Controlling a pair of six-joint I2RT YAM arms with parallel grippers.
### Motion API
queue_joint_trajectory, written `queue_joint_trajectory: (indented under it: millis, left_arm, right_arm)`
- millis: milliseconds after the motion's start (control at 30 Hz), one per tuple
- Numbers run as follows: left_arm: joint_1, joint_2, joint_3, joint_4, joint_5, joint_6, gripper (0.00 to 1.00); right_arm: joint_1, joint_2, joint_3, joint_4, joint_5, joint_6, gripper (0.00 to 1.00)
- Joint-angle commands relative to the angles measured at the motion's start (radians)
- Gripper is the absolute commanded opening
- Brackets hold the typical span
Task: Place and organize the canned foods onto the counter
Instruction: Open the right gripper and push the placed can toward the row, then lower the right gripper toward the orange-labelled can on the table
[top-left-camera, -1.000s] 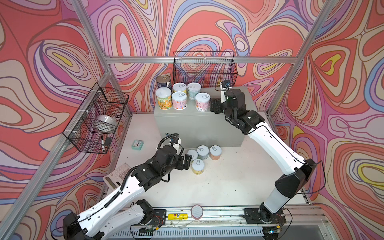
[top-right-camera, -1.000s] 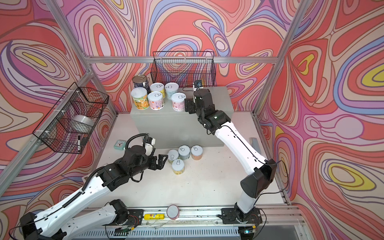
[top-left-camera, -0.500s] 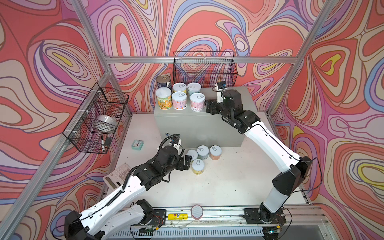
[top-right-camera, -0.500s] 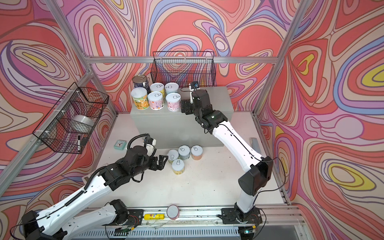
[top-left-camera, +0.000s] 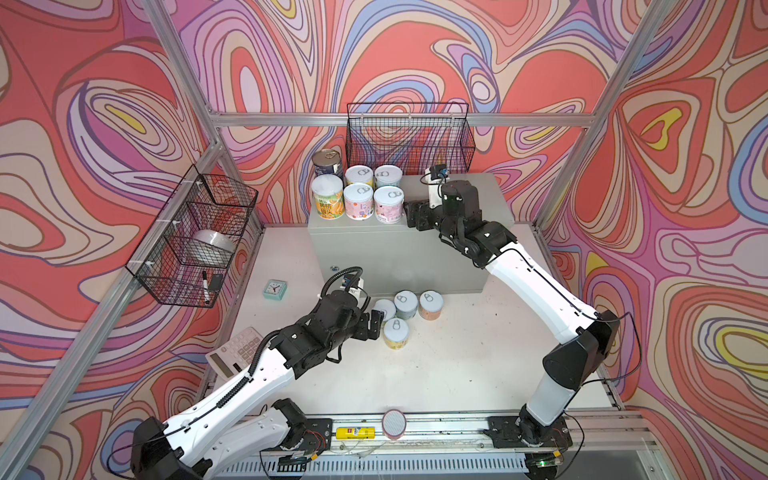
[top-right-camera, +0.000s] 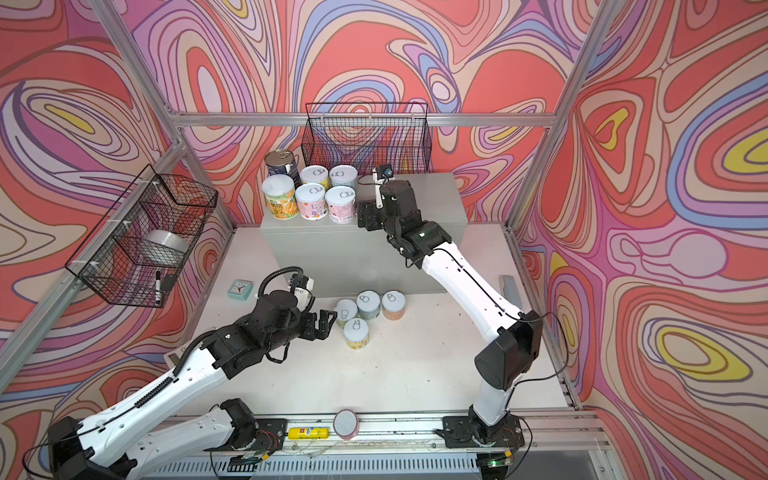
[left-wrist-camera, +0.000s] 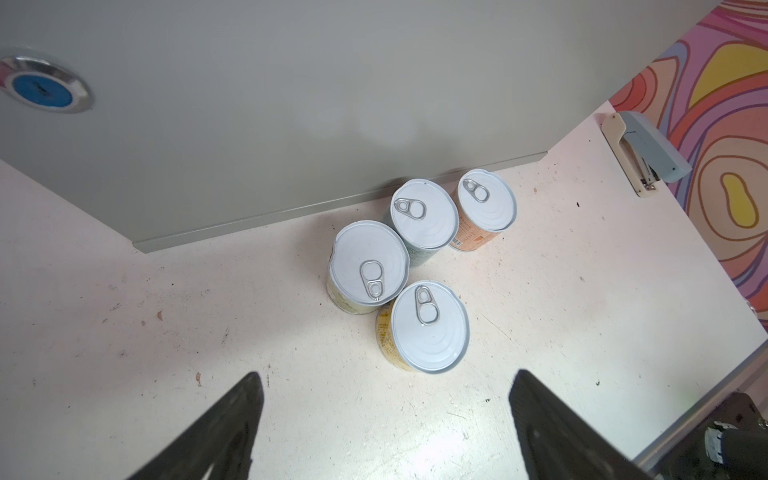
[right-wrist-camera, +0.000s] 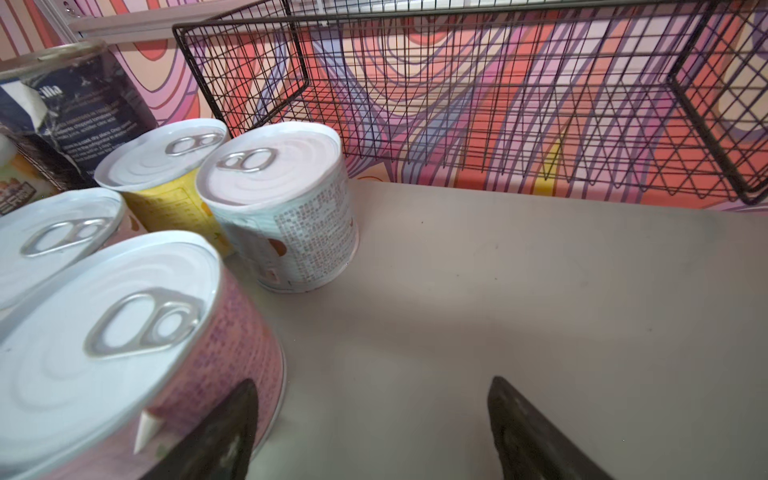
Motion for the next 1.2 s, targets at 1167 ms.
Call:
queue_joint_trajectory:
  millis: [1167]
  left_arm:
    - [-0.048,-0.148,-0.397,0.319,-0.080,-0.077,0.94]
  right_arm:
    - [0.177,-0.564,-1.385,0.501,0.139,0.281,0.98]
